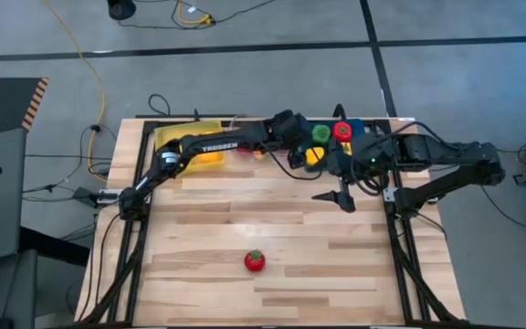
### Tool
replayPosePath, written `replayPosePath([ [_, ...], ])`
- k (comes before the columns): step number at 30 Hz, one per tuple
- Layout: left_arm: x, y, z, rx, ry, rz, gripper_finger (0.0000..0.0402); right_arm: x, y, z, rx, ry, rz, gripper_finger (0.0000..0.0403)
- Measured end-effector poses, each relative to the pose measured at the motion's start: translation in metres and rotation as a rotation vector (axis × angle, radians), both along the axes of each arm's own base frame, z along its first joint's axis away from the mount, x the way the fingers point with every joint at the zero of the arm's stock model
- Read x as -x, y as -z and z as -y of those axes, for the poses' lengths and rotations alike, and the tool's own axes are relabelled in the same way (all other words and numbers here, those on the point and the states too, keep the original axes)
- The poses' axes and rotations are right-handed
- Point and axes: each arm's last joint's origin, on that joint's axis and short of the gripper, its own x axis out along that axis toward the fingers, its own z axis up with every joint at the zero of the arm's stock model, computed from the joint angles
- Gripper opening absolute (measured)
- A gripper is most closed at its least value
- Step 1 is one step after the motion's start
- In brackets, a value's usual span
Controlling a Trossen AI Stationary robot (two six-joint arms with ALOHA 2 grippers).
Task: Sort produce into baskets
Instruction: Put the red tomato into the transparent bin
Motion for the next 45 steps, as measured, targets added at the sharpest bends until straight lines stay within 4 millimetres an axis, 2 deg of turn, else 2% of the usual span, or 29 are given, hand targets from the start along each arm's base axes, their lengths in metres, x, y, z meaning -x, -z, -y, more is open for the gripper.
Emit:
replayPosePath([
  [4,0.003,-0.013,0.008,-0.002,0.018,0.014,0.0388,0.000,0.000,-0.003,0.000,-0.012,0.000,0.0392],
  [8,0.023,-0.042,0.018,0.012,0.046,-0.017,0.0388,0.000,-0.001,-0.004,0.000,-0.016,0.007,0.0392],
  [12,0.045,-0.060,0.032,0.094,0.096,-0.055,0.0388,-0.001,-0.002,-0.003,-0.001,-0.015,0.020,0.0392],
  [16,0.074,-0.079,0.050,0.123,0.117,-0.034,0.0388,-0.001,-0.002,-0.003,-0.001,-0.015,0.024,0.0392],
  [25,0.156,-0.092,0.084,0.082,-0.008,0.022,0.0388,-0.002,-0.002,-0.004,-0.017,-0.006,0.021,0.0392],
  [30,0.194,-0.086,0.094,0.138,-0.071,0.062,0.0388,-0.014,0.003,-0.004,-0.091,0.040,0.016,0.0392],
  [35,0.222,-0.079,0.101,0.188,-0.117,0.111,0.0388,-0.037,0.018,-0.006,-0.099,0.051,-0.043,0.0392],
  [40,0.237,-0.066,0.109,0.231,-0.148,0.124,0.0388,-0.063,0.044,-0.012,-0.091,0.042,-0.143,0.0392],
  [45,0.242,-0.052,0.116,0.246,-0.156,0.093,0.0388,-0.094,0.072,-0.028,-0.082,0.004,-0.197,0.0392],
])
